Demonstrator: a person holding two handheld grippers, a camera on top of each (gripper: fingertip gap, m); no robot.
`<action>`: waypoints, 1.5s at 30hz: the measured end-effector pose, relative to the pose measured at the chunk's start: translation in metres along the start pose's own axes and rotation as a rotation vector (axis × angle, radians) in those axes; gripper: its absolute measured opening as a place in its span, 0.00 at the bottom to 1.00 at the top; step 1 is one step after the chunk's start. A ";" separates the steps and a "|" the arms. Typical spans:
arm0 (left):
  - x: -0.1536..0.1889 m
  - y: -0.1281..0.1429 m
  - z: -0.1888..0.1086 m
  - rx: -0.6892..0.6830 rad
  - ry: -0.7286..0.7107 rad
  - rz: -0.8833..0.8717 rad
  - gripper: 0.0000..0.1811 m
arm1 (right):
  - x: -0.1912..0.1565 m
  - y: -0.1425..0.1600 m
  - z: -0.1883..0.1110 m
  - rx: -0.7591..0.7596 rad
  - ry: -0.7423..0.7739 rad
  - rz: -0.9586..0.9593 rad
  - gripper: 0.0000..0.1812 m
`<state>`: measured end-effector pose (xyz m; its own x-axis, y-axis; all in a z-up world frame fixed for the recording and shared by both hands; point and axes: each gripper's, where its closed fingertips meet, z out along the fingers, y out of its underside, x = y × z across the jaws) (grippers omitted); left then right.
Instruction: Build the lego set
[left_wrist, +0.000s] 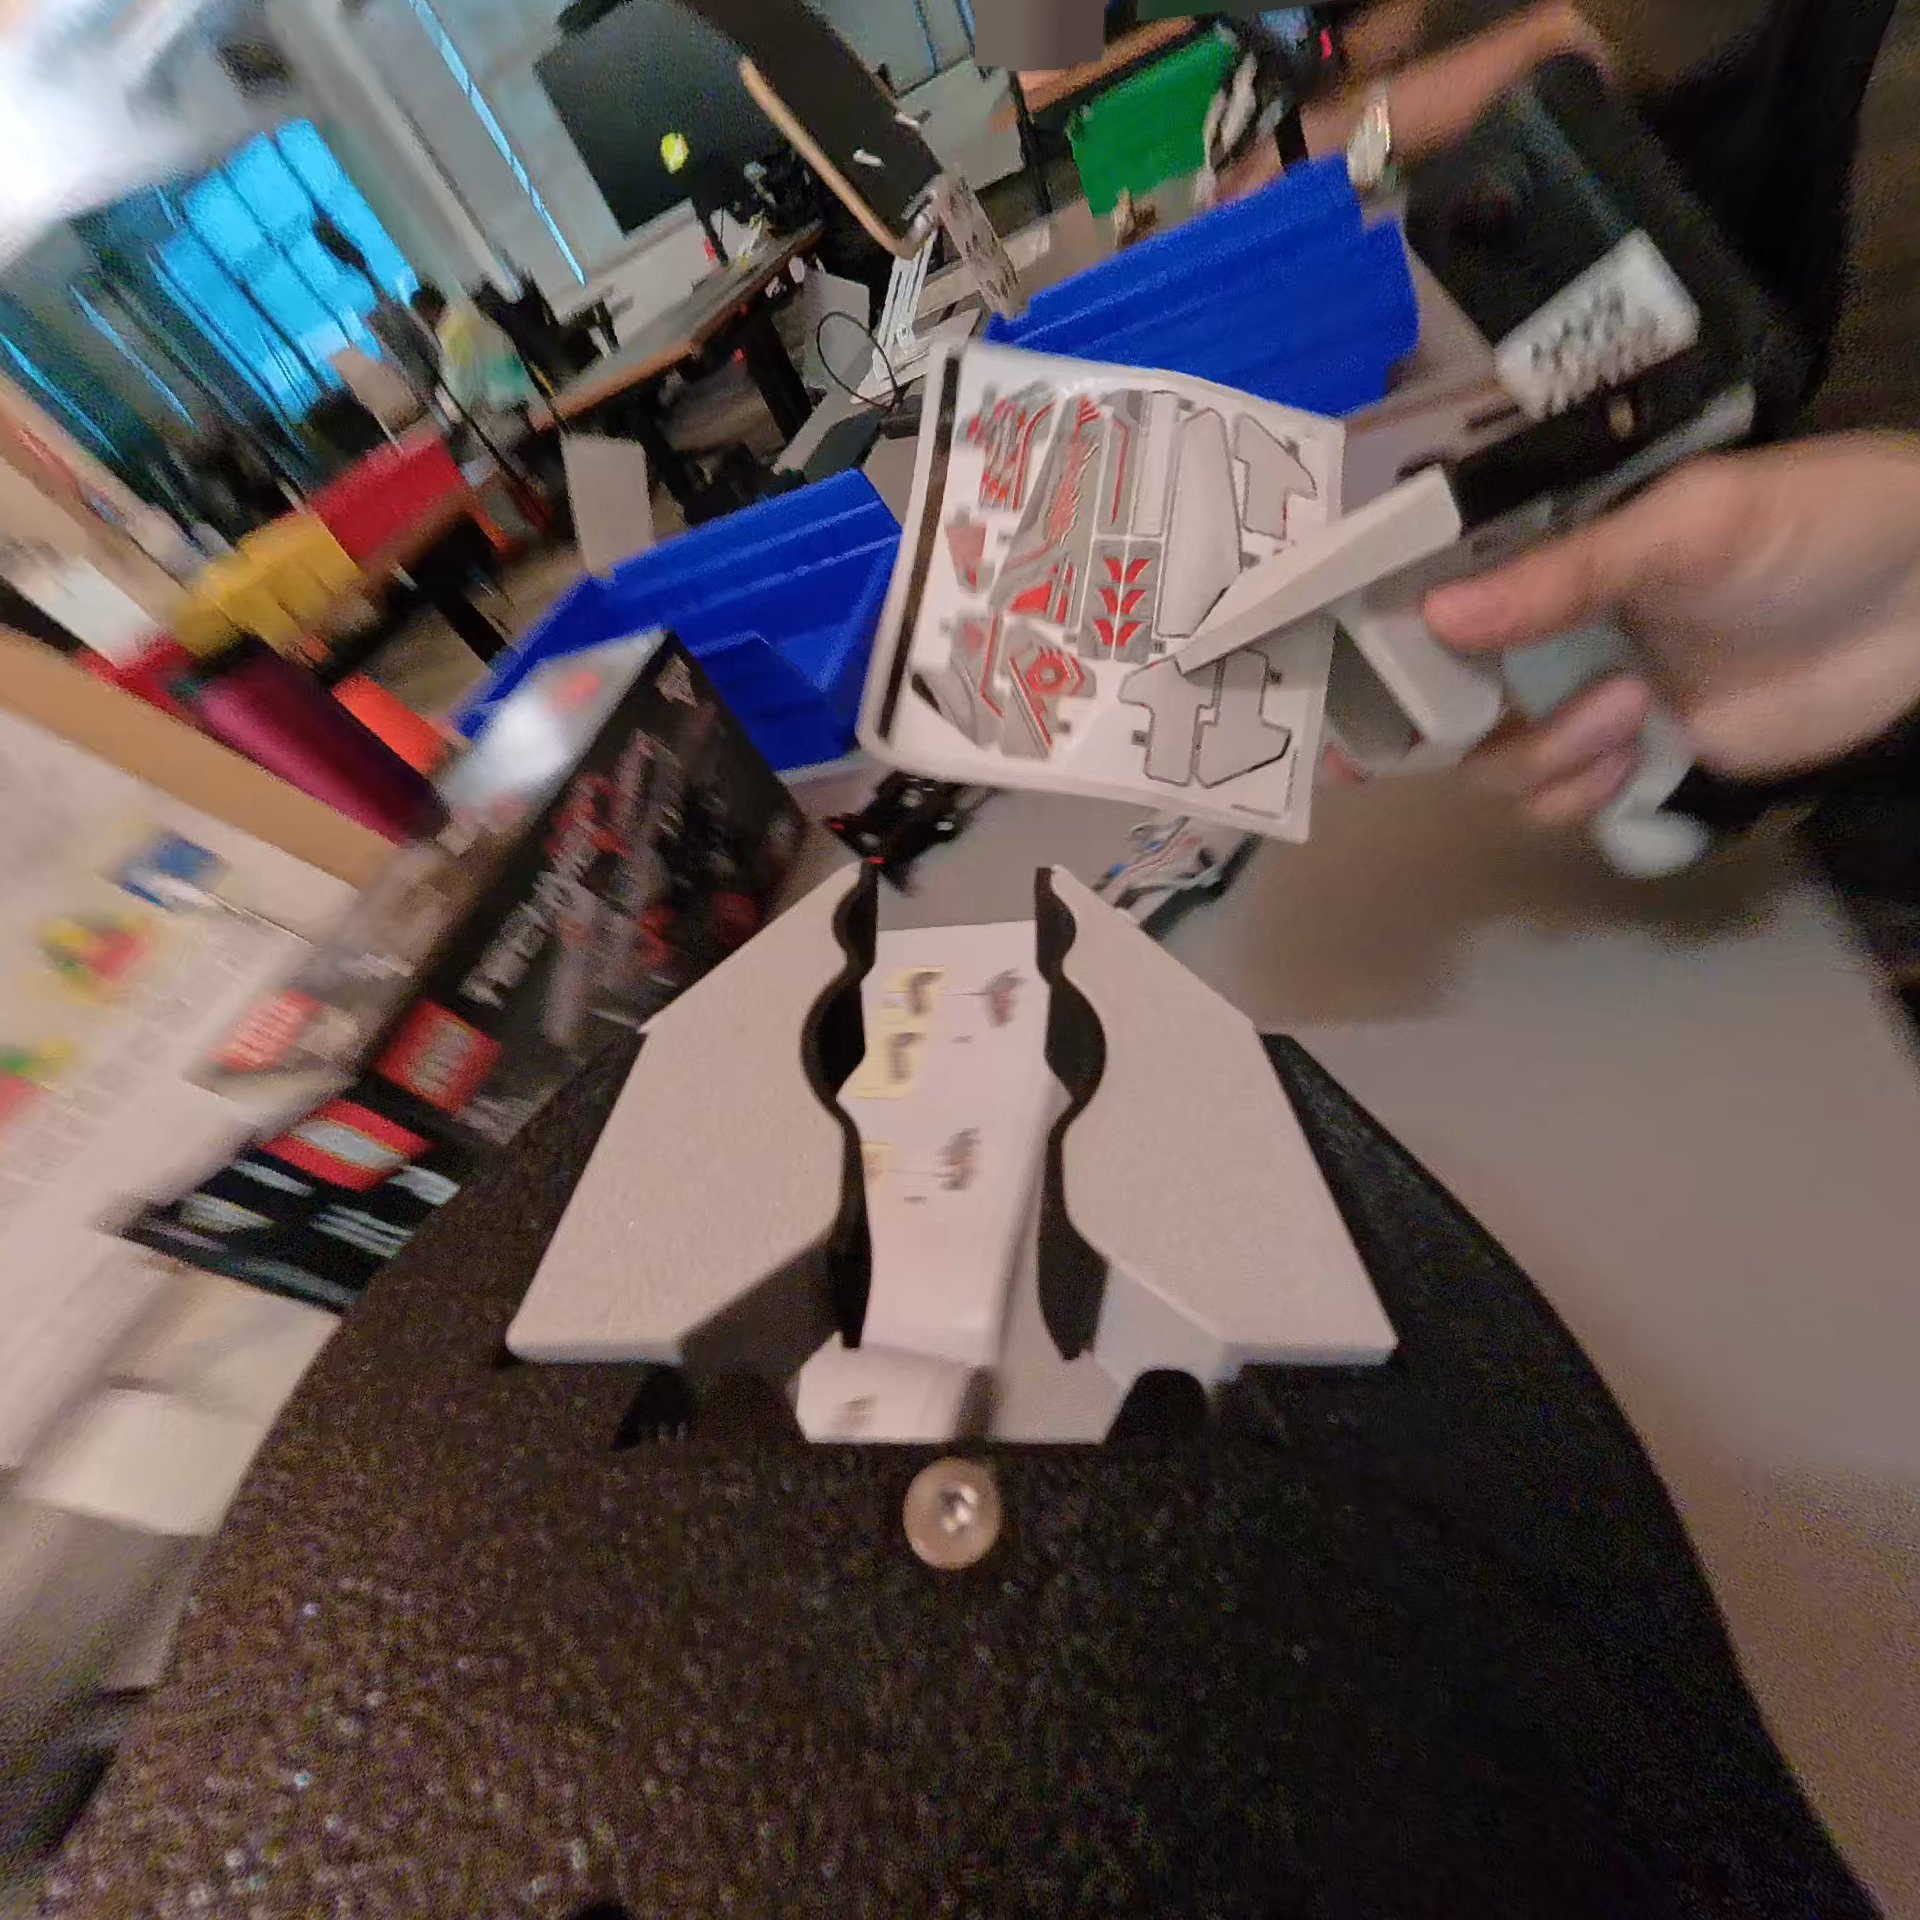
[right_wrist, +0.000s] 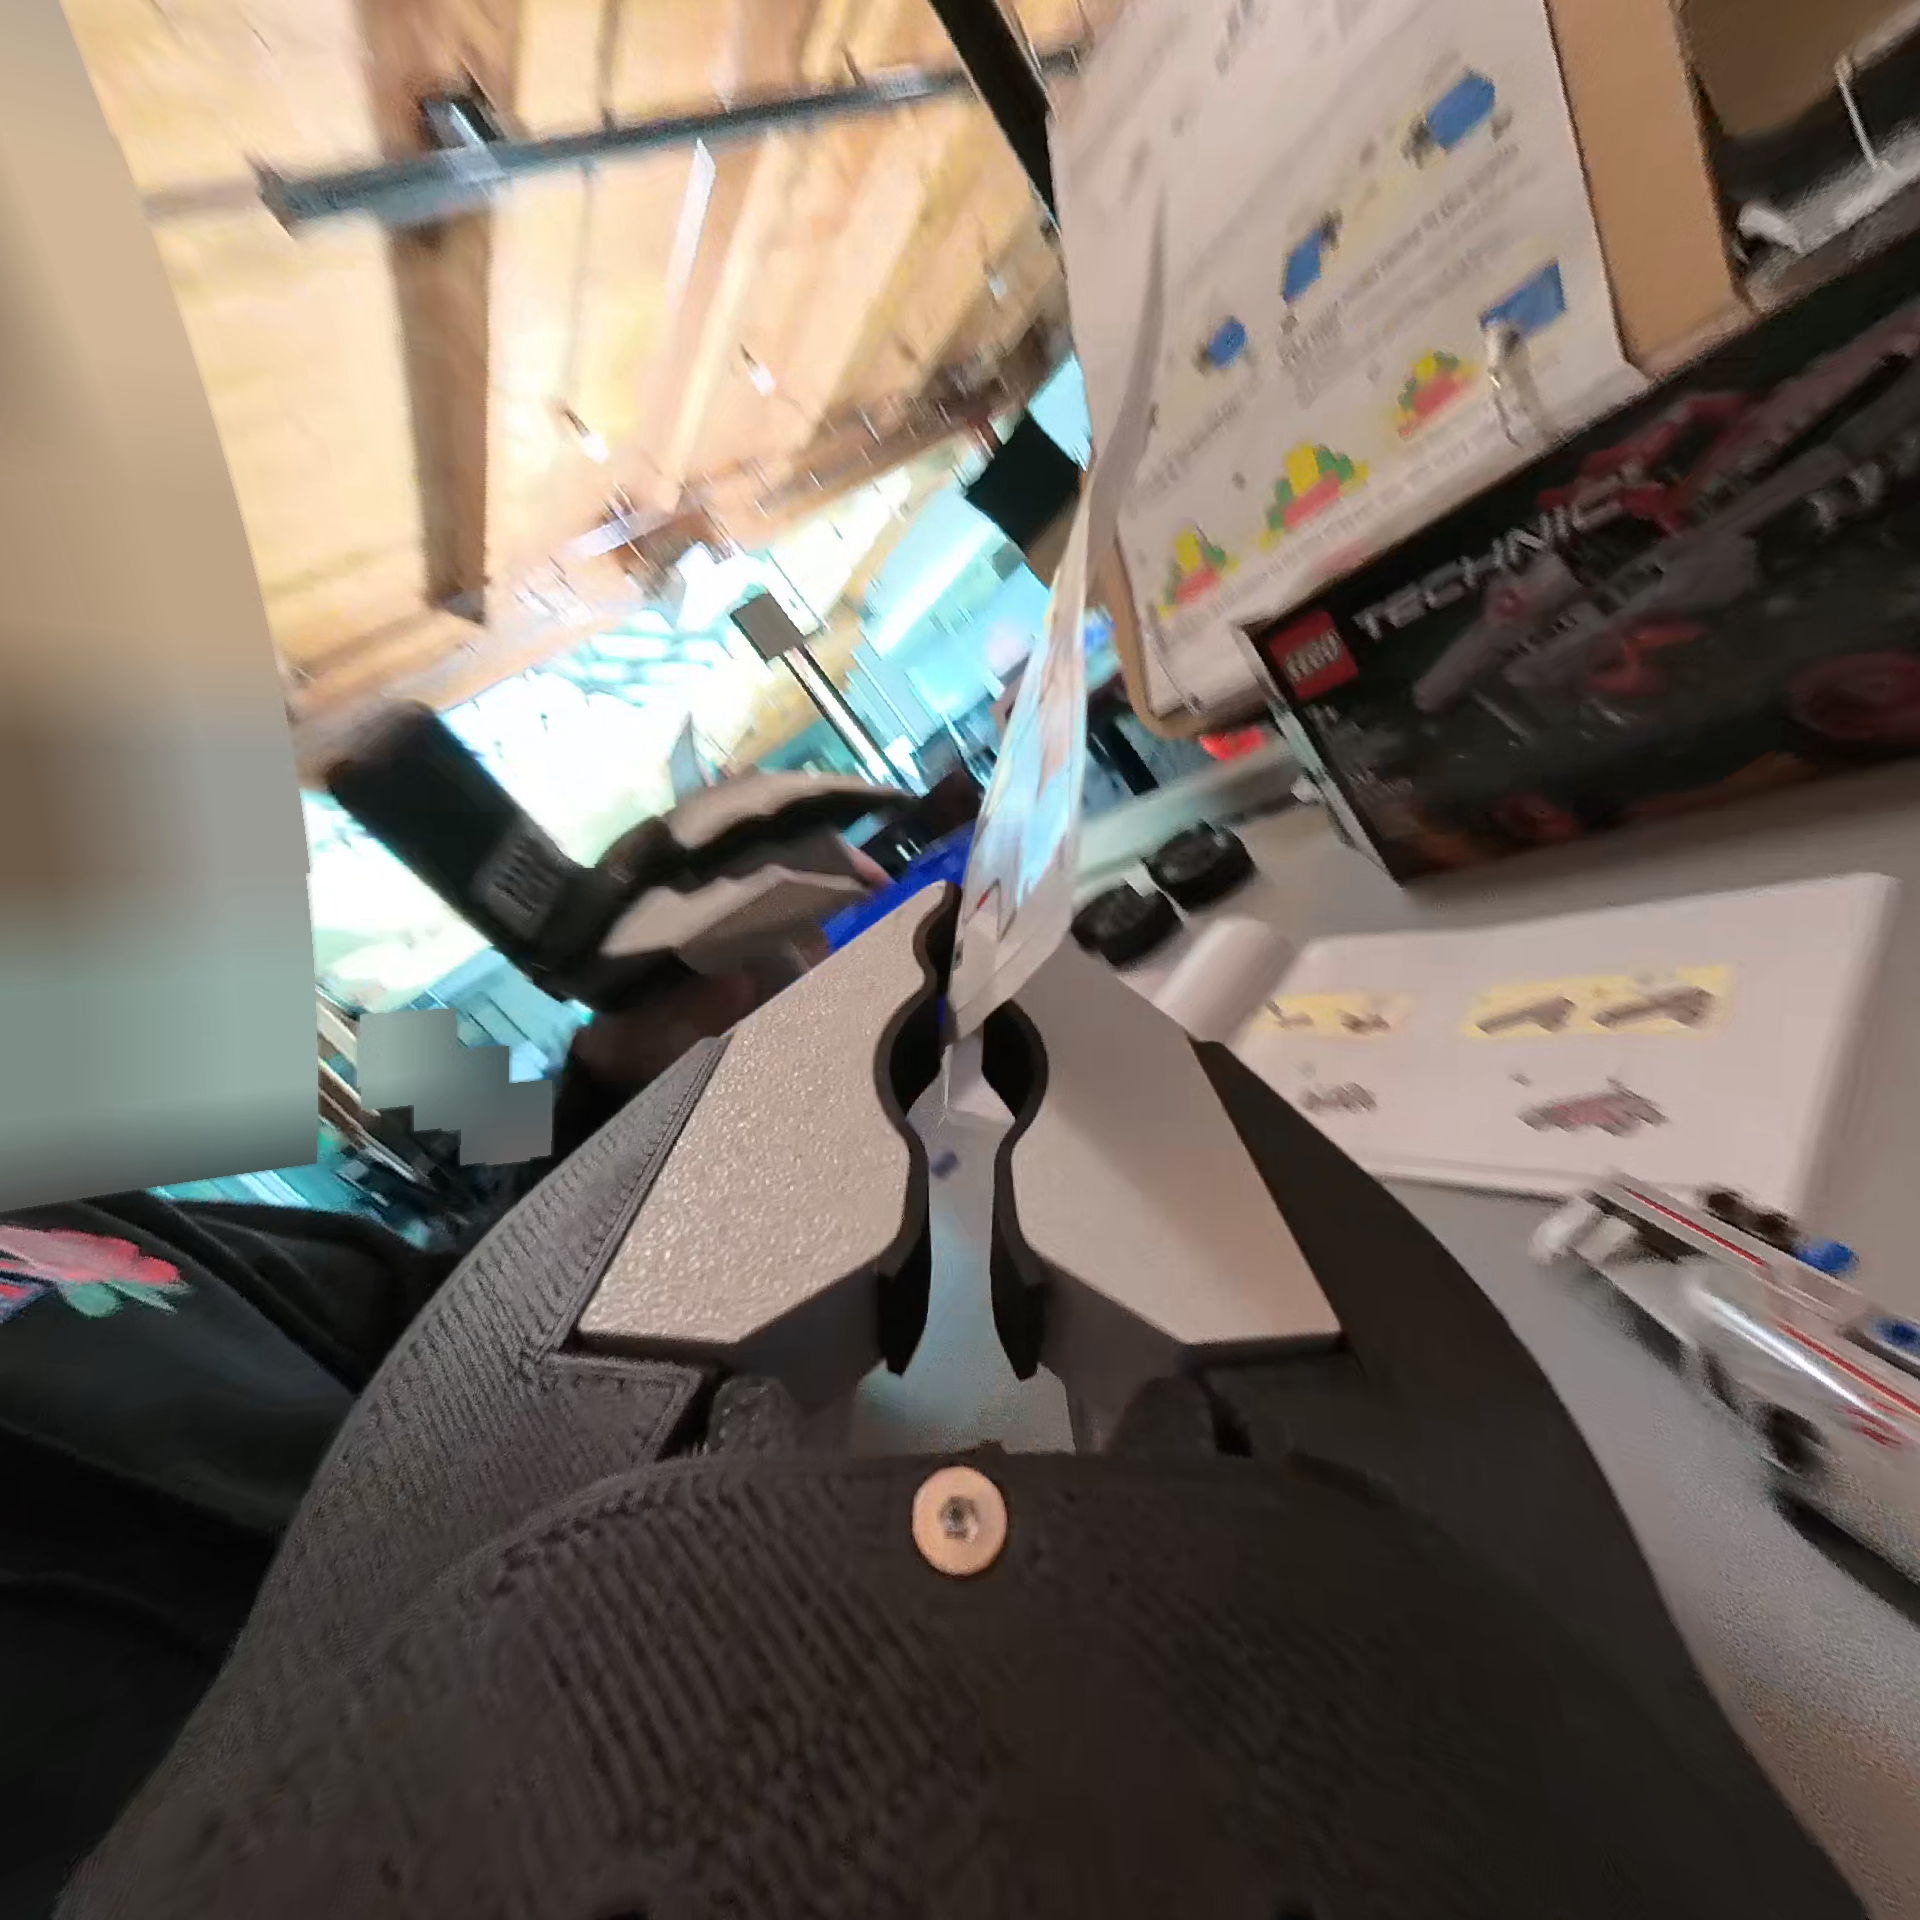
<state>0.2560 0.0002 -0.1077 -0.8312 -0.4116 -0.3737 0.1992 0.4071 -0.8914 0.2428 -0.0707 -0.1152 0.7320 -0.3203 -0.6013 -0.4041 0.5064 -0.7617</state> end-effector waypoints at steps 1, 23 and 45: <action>0.005 0.004 0.004 0.019 0.038 -0.133 0.18 | -0.006 -0.003 0.003 0.047 -0.039 0.019 0.00; 0.052 0.013 -0.014 0.010 0.836 -0.923 0.00 | -0.017 0.034 0.006 -0.202 -0.098 -0.156 0.20; 0.015 0.041 -0.013 -0.121 0.474 -0.646 0.11 | -0.019 0.047 0.024 -0.128 -0.183 0.299 0.00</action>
<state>0.2445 0.0217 -0.1467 -0.9000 -0.2175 0.3778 -0.4302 0.3037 -0.8501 0.2227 -0.0218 -0.1337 0.6524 -0.0192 -0.7576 -0.6718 0.4479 -0.5899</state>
